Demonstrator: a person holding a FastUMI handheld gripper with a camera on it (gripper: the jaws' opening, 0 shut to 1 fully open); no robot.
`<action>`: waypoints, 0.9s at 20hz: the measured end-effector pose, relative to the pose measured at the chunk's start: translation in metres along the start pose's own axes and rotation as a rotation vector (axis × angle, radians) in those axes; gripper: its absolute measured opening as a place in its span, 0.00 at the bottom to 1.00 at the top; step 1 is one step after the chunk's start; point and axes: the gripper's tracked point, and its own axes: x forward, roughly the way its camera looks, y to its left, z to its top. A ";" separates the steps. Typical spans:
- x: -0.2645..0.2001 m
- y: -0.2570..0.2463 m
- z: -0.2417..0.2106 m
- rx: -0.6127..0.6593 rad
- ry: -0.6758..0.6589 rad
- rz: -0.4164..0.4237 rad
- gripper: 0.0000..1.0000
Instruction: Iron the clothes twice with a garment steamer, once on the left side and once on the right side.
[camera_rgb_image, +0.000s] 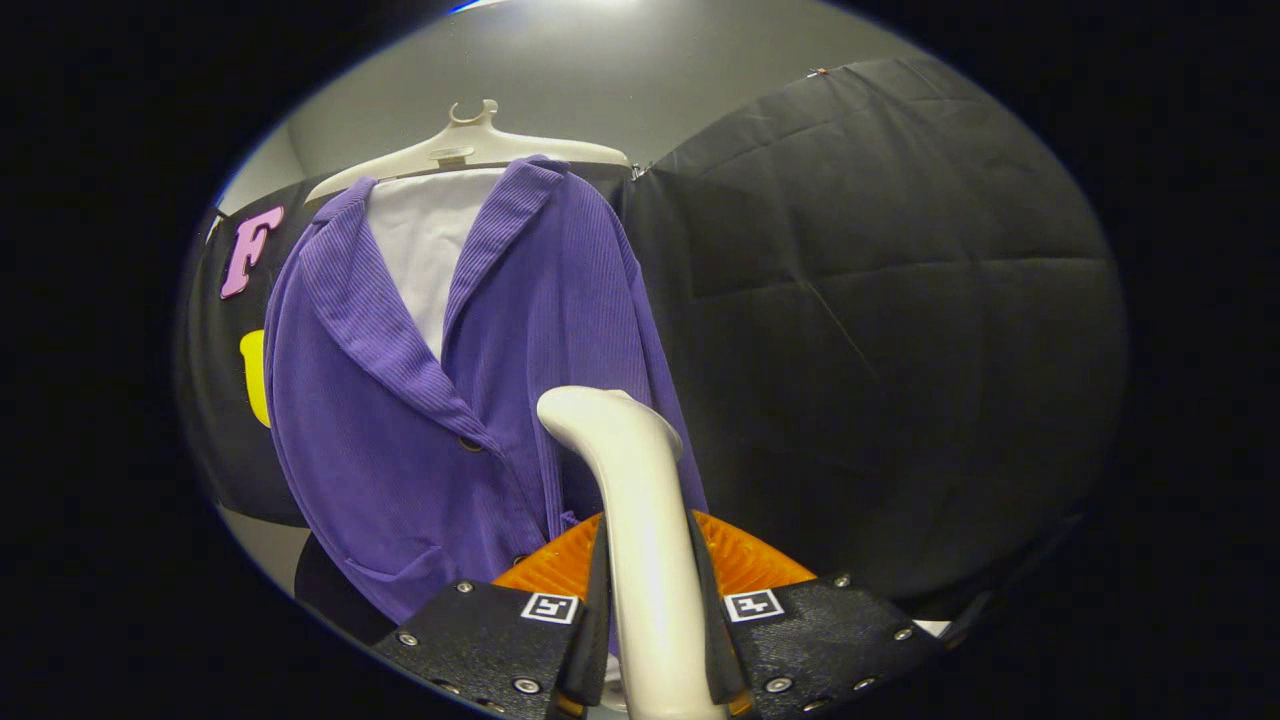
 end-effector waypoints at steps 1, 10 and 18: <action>0.001 -0.003 -0.008 0.003 0.017 -0.008 0.39; -0.003 -0.006 -0.080 0.064 0.145 -0.009 0.39; -0.019 -0.009 -0.127 0.080 0.233 -0.018 0.39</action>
